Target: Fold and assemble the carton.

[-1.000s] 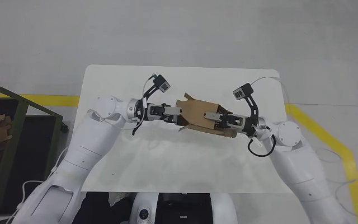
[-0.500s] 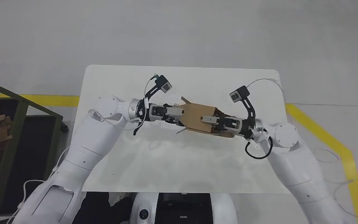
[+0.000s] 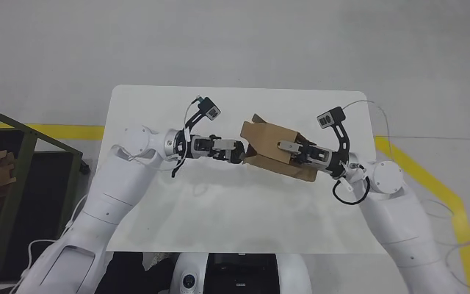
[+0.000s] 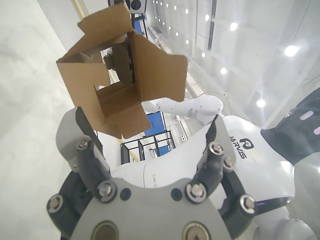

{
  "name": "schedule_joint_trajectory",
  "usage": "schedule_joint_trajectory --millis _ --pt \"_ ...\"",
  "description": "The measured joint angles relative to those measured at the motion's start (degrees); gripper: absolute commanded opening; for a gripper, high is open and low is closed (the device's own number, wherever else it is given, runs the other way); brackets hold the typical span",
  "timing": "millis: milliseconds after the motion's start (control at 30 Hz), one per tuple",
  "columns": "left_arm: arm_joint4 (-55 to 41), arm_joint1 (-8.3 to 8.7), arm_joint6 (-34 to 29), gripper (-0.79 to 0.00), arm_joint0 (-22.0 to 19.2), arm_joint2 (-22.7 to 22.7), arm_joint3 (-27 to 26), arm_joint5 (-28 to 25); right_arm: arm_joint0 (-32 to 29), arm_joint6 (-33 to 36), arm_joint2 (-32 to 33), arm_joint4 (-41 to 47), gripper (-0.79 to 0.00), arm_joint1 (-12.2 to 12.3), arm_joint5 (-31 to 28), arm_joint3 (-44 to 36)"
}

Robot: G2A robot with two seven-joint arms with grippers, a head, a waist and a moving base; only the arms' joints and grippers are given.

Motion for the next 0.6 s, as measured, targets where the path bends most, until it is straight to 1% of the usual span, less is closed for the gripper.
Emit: schedule_joint_trajectory --millis 100,267,300,400,467,533,600 --pt "1.01 0.07 0.15 0.0 0.17 -0.31 -0.25 -1.08 -0.08 0.11 0.44 0.59 -0.785 0.02 -0.02 0.35" --pt "5.16 0.41 2.25 0.0 1.19 -1.78 -0.5 -5.57 0.2 1.99 1.43 1.97 -0.785 0.16 0.72 1.85" --pt "6.31 0.5 2.7 0.0 1.36 -2.22 -0.61 -6.97 0.27 2.21 1.65 1.85 -0.785 0.21 1.04 2.15" --pt "10.58 0.84 3.04 0.0 2.06 -3.56 -1.34 -13.62 0.44 2.92 2.47 1.89 -0.785 0.39 2.28 3.13" --pt "14.59 1.16 4.57 0.0 2.67 -4.37 -2.24 -17.57 0.54 3.42 3.01 2.03 -0.785 0.5 3.04 3.7" --pt "16.89 1.49 6.73 0.0 3.74 -4.73 -3.21 -19.41 0.67 3.76 3.47 2.17 -0.785 0.59 3.57 4.12" --pt "17.11 1.61 7.08 0.0 4.04 -4.84 -3.42 -19.59 0.79 4.04 3.73 2.45 -0.785 0.63 3.91 4.39"
